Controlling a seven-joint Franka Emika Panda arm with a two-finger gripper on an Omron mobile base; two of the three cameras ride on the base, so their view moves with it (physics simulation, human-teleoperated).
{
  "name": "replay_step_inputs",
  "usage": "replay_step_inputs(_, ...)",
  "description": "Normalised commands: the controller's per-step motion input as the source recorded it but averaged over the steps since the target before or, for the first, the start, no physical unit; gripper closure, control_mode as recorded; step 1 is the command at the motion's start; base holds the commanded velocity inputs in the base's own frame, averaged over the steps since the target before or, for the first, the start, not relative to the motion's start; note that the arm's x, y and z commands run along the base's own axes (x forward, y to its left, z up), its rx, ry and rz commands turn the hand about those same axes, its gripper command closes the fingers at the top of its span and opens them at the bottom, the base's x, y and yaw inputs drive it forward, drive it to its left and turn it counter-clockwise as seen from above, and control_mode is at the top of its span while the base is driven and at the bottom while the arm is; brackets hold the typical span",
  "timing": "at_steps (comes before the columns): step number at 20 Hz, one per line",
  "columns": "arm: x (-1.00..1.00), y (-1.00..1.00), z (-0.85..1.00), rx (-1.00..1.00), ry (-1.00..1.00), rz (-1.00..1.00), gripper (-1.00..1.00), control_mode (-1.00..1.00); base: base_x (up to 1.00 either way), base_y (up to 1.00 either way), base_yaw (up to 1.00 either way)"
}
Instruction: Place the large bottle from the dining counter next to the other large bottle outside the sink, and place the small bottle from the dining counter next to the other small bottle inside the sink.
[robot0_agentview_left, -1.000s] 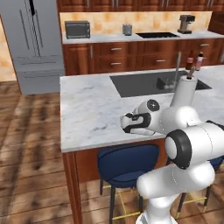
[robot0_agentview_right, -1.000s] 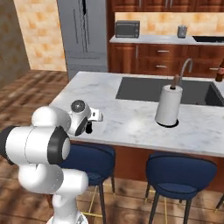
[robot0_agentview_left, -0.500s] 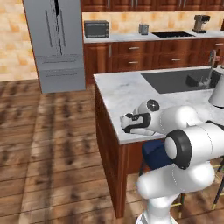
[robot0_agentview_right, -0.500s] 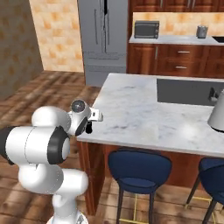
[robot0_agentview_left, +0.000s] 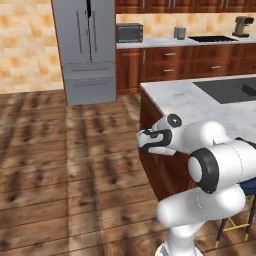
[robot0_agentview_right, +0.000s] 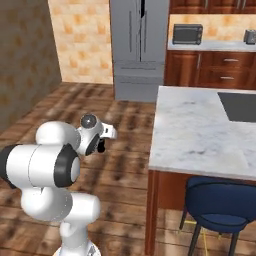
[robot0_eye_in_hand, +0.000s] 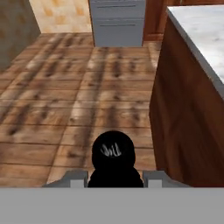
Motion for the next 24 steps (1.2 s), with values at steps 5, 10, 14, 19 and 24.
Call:
replay_step_inputs(5,0.0,0.0,0.0,0.0,0.0,0.0,1.0,1.0,0.36,0.87,-0.26)
replay_step_inputs(10,0.0,0.0,0.0,0.0,0.0,0.0,1.0,1.0,0.39,0.76,-0.38)
replay_step_inputs(14,0.0,0.0,0.0,0.0,0.0,0.0,1.0,1.0,0.65,0.71,-0.31)
replay_step_inputs(19,0.0,0.0,0.0,0.0,0.0,0.0,1.0,1.0,0.75,0.8,-0.27)
replay_step_inputs(24,0.0,0.0,0.0,0.0,0.0,0.0,1.0,1.0,0.72,0.82,-0.24)
